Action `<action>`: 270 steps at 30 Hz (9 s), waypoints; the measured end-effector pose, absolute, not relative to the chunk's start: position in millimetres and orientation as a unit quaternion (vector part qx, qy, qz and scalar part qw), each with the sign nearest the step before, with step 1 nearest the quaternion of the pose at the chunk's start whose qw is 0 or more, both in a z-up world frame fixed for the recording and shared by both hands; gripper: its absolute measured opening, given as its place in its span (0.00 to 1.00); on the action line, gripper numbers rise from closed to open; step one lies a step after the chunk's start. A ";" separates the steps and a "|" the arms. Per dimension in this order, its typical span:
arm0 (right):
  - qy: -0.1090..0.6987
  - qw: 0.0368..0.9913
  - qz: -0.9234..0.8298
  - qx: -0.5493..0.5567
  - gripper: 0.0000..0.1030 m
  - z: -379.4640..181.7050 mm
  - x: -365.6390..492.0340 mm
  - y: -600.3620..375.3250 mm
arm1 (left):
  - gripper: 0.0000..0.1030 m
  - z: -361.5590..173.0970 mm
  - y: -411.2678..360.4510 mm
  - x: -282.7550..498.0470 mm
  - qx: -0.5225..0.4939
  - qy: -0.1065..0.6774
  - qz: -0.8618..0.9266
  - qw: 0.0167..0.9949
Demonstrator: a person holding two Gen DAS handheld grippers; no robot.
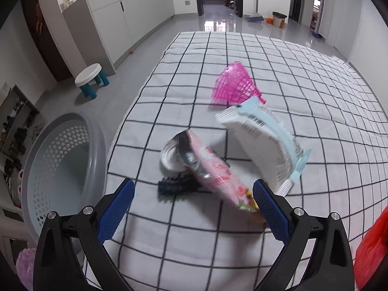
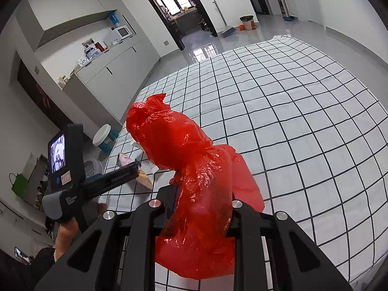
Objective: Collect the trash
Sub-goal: 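Hold the red bag up with the right tool while the left tool grasps the pink snack tube, then carry the red bag and pink snack tube over the basket with both tools, then open both tools to drop the bag and snack tube into the basket, then move both tools back over the white-blue wrapper and cap on the mat, then grasp the white-blue wrapper with the right tool and lift it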
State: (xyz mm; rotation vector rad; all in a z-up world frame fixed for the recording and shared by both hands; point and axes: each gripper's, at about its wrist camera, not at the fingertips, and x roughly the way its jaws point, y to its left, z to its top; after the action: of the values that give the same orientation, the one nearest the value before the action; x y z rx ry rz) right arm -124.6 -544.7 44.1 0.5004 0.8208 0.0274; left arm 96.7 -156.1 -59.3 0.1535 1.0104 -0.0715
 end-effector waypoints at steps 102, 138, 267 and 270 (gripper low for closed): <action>0.464 0.853 0.236 0.035 0.22 53.7 16.1 -212.4 | 0.32 -0.1 135.4 77.6 -0.003 0.439 0.041 0.897; 0.424 0.874 0.234 0.036 0.61 79.9 2.4 -217.2 | 0.82 10.1 150.9 68.7 -0.029 0.425 0.057 0.903; 0.513 0.853 0.095 -0.001 0.62 5.3 66.9 -424.6 | 0.93 -11.5 -28.6 80.8 0.035 0.452 -0.085 0.887; 0.513 0.853 0.095 -0.007 0.62 0.8 70.9 -421.7 | 0.93 -14.0 -29.4 81.7 0.035 0.455 -0.086 0.886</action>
State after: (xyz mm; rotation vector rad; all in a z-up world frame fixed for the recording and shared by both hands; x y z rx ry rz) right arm 70.9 -421.7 0.8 -0.0145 1.0790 0.1992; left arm 81.7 -29.4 -14.0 0.0728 0.9462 -0.1784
